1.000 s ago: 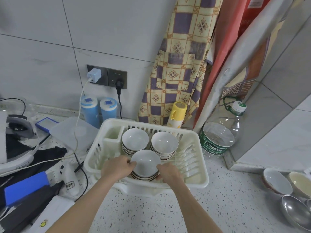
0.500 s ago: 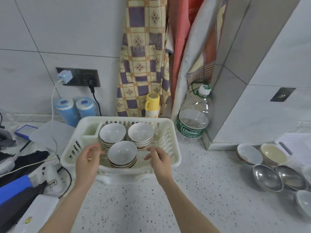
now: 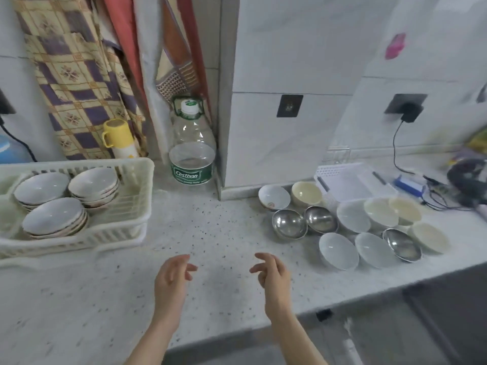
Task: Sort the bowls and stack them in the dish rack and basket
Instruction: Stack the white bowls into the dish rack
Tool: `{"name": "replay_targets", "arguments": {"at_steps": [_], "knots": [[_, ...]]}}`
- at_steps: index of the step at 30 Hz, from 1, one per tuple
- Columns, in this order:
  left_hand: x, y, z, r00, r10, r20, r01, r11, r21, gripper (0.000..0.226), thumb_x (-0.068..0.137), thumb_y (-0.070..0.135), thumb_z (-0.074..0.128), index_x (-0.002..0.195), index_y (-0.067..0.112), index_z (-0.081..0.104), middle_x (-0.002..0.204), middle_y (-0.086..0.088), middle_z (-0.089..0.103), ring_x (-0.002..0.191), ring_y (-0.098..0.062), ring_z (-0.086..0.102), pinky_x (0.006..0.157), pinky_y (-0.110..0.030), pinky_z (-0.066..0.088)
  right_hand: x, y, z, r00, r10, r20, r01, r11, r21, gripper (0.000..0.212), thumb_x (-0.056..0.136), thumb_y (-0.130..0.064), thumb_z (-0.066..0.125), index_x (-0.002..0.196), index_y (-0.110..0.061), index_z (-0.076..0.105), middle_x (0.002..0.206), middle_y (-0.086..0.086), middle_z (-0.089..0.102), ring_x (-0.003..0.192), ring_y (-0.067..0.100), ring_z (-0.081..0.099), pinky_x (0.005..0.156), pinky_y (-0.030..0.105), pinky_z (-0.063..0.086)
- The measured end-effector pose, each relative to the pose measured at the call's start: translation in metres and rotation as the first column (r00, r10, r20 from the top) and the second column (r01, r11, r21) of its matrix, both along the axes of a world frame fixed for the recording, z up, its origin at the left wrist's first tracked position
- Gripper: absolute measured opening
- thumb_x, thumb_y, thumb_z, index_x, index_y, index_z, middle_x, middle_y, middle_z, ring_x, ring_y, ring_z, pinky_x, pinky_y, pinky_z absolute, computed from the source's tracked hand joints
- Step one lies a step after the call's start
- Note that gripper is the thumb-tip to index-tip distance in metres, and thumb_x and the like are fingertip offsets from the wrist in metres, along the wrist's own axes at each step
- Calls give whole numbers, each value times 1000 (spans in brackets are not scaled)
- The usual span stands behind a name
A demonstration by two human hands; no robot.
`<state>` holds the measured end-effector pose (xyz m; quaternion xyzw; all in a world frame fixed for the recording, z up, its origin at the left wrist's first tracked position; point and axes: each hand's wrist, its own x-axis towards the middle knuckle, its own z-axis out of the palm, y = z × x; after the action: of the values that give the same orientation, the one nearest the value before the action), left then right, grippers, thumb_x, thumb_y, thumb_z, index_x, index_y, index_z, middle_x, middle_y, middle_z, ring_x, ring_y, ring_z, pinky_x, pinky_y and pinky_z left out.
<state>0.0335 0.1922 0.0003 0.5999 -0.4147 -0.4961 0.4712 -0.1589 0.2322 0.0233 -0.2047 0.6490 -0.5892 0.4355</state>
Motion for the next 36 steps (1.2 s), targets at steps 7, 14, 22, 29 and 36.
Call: {"name": "replay_targets", "arguments": {"at_steps": [7,14,22,29,36], "knots": [[-137,39,5,934,-354,39,342,923,174,13,97,34,55,96,27,65,84,7,73,75,-13,62,66,-26,45,-125,54,-13,898,-420,134,406,906,119,19,91,-21,53,86,-15,70,52,0,64,41,8,34,50,24,30],[-209,36,5,850,-527,7,489,794,360,14,96,38,53,103,28,60,91,6,75,69,-10,60,56,-22,40,-201,66,-27,748,-635,195,592,770,237,20,93,-23,49,108,-15,59,76,5,70,50,14,32,49,26,28],[-289,3,-11,760,-649,-43,583,650,487,32,95,48,51,119,27,48,97,-1,74,64,-11,56,45,-19,29,-264,47,-45,794,-589,149,507,778,370,28,94,-31,50,117,-16,50,101,5,68,59,15,36,49,27,29],[-340,-9,-35,796,-588,-142,551,608,571,28,91,42,57,114,30,44,81,-1,78,52,-10,59,42,-20,29,-306,32,-54,836,-540,93,458,782,424,32,94,-37,50,121,-20,49,96,5,71,73,22,52,56,30,35],[-354,-1,-52,866,-478,-148,469,673,572,33,91,12,52,122,20,47,82,-11,77,59,-15,52,46,-22,31,-326,31,-63,916,-399,42,342,830,441,30,91,-9,43,120,-8,48,98,18,71,58,19,43,46,26,29]]}}
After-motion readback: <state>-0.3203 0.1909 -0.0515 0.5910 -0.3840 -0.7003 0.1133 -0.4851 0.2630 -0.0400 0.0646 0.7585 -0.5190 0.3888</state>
